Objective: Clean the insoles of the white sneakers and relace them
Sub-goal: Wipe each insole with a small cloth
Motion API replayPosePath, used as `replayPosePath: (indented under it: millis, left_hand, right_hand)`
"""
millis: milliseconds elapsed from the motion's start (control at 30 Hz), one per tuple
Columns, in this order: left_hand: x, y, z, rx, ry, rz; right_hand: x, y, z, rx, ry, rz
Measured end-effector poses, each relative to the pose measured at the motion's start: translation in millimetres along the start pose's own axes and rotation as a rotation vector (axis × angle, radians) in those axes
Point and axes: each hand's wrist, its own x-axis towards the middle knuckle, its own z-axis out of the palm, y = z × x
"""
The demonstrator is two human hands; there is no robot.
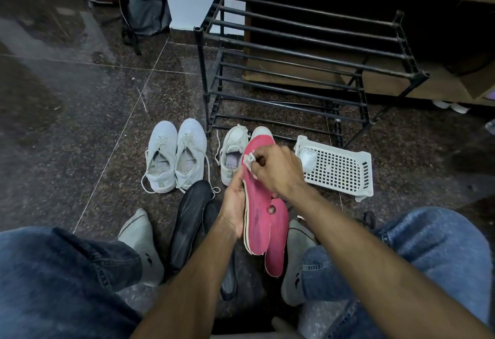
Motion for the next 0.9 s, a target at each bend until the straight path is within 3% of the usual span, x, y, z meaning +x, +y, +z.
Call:
replayPosePath:
  millis: [167, 300, 433, 533, 700, 900]
  left_hand:
    - [-1.7, 9.3, -5.5, -0.125, 0.050, 0.068]
    - [-5.2, 3.0, 3.6, -0.076, 0.065, 0.048]
    - [-3.9, 4.8, 7.3, 0.008, 0.031, 0.057]
    - [-6.1, 9.9, 7.5, -0.072, 0.009, 0.041]
    - [-3.5, 6.0, 0.8, -0.096, 0.027, 0.050]
    - [-7.7, -3.8, 13.1, -0.114, 0.031, 0.043]
  right_hand:
    - [-54.7, -6.7, 3.8, 0.051, -0.186, -0.100]
    - [-37.0, -5.8, -6.9, -0.114, -0.054, -0.124]
    - [-15.1, -5.5, -15.4, -0.119, 0.064, -0.011]
    - [-33.2, -6.5, -8.7, -0.033, 0.038, -0.022]
    - [-79.8, -6.3, 2.5, 0.022, -0.144, -0.081]
    - [-55.6, 5.4, -6.8, 0.108, 0.034, 0.099]
